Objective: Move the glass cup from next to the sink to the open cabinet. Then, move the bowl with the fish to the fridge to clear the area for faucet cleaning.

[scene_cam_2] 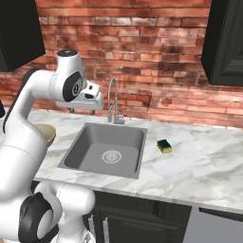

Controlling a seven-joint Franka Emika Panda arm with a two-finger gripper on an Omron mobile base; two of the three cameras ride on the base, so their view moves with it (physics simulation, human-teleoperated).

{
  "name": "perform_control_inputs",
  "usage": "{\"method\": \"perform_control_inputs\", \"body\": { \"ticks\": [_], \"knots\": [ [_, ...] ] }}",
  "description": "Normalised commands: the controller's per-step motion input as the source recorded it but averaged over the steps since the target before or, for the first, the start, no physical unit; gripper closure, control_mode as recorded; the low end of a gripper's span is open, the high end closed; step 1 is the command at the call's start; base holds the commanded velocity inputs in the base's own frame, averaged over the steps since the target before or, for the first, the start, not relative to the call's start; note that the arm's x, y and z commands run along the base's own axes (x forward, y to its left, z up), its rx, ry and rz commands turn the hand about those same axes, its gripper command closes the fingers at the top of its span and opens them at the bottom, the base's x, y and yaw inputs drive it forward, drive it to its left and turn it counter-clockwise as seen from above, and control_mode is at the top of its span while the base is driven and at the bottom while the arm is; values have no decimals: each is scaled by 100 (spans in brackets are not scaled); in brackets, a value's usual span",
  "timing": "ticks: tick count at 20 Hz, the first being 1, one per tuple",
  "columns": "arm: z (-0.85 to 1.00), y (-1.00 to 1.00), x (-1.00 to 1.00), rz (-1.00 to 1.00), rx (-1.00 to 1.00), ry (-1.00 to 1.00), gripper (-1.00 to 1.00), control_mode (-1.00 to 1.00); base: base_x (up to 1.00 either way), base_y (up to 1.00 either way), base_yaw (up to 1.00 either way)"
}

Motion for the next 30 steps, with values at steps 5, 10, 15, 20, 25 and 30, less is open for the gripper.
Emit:
{"method": "perform_control_inputs", "body": {
  "ticks": [5,10,15,20,25,30],
  "knots": [
    [-4,1,-32,0,0,-1,-100,-100,0,0,0],
    [0,0,0,0,0,0,-100,100,-12,42,0],
    [0,0,0,0,0,0,-100,100,42,100,-1],
    [0,0,0,0,0,0,-100,100,43,74,0],
    [-8,-1,12,0,0,0,-100,-100,28,12,0],
    [-65,-49,23,1,5,1,-100,-100,0,0,0]
  ]
}}
